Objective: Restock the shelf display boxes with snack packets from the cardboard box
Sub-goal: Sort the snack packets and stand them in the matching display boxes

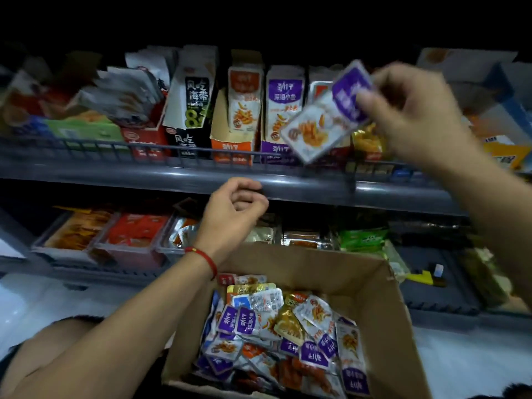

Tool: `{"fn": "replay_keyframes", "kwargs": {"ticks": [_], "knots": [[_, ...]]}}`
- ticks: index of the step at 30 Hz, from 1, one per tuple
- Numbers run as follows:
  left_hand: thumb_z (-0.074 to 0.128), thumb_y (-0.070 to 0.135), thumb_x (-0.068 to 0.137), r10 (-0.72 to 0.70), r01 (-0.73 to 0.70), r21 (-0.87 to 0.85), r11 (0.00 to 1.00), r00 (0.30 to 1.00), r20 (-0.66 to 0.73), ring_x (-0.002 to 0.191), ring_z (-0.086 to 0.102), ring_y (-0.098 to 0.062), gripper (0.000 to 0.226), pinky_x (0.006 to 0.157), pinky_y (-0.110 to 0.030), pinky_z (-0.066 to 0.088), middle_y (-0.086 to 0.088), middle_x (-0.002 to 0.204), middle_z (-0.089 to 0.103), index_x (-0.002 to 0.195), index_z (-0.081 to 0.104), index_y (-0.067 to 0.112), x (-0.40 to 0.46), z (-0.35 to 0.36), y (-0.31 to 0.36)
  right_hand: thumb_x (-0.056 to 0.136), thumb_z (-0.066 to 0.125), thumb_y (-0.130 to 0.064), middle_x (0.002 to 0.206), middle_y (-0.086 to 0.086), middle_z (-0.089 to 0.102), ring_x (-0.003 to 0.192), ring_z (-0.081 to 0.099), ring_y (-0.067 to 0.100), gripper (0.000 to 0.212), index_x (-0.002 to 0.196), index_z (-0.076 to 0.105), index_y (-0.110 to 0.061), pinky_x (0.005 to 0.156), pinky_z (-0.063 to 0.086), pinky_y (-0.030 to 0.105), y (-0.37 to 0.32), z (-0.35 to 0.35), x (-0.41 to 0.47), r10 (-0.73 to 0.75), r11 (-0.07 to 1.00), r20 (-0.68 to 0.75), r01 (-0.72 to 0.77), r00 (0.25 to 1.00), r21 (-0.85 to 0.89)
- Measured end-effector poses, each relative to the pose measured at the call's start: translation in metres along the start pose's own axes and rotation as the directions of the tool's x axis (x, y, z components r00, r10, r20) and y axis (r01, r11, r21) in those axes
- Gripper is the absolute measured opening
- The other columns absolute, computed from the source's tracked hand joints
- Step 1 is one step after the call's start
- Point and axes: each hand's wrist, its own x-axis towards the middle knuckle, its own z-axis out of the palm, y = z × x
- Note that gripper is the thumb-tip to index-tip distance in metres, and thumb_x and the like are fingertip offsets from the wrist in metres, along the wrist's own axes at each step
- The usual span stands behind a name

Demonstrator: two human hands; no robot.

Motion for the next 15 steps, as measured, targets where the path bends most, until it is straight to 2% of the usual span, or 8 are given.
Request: {"fn": "replay_keyframes", "kwargs": {"ticks": [3,7,12,15], "knots": [[0.069,0.012,0.092,-0.005,0.006,0.01,1.0,0.999,-0.047,0.086,0.069,-0.026,0.019,0.079,-0.048,0.061,-0.003,0.09,0.067,0.1,0.063,0.027,0.006,-0.007,-0.002,0.105,0.052,-0.037,0.117,0.009,0.067,0.106,0.062,0.019,0.032,0.12,0.062,-0.011,0.084,0.052,0.04,-0.011,0.002,0.047,-0.096,0.987,-0.03,0.092,0.995,-0.133],[0.069,0.012,0.09,-0.018,0.021,0.031,0.999,0.997,-0.077,0.089,0.071,-0.02,0.024,0.082,-0.046,0.061,0.004,0.092,0.068,0.101,0.06,0.032,0.009,-0.013,-0.002,0.106,0.051,-0.032,0.125,0.014,0.064,0.114,0.059,0.028,0.029,0.124,0.06,-0.011,0.08,0.042,0.034,-0.015,0.031,0.085,-0.16,0.927,0.085,0.18,0.983,-0.329],[0.068,0.013,0.087,-0.024,0.025,0.012,1.0,0.996,-0.089,0.092,0.07,-0.016,0.027,0.083,-0.046,0.061,0.004,0.098,0.07,0.102,0.06,0.033,0.011,-0.018,0.001,0.103,0.055,-0.032,0.128,0.016,0.056,0.124,0.047,0.036,0.029,0.125,0.061,-0.014,0.099,0.039,0.049,-0.013,0.064,0.102,-0.168,0.833,0.173,0.233,0.971,-0.502],[0.067,0.015,0.085,-0.029,0.03,0.005,1.0,0.995,-0.094,0.091,0.069,-0.016,0.027,0.082,-0.046,0.061,0.005,0.099,0.07,0.102,0.059,0.035,0.011,-0.02,0.001,0.102,0.055,-0.034,0.132,0.015,0.053,0.126,0.042,0.039,0.03,0.126,0.061,-0.017,0.102,0.034,0.051,-0.009,0.075,0.105,-0.162,0.773,0.216,0.26,0.963,-0.579]]}}
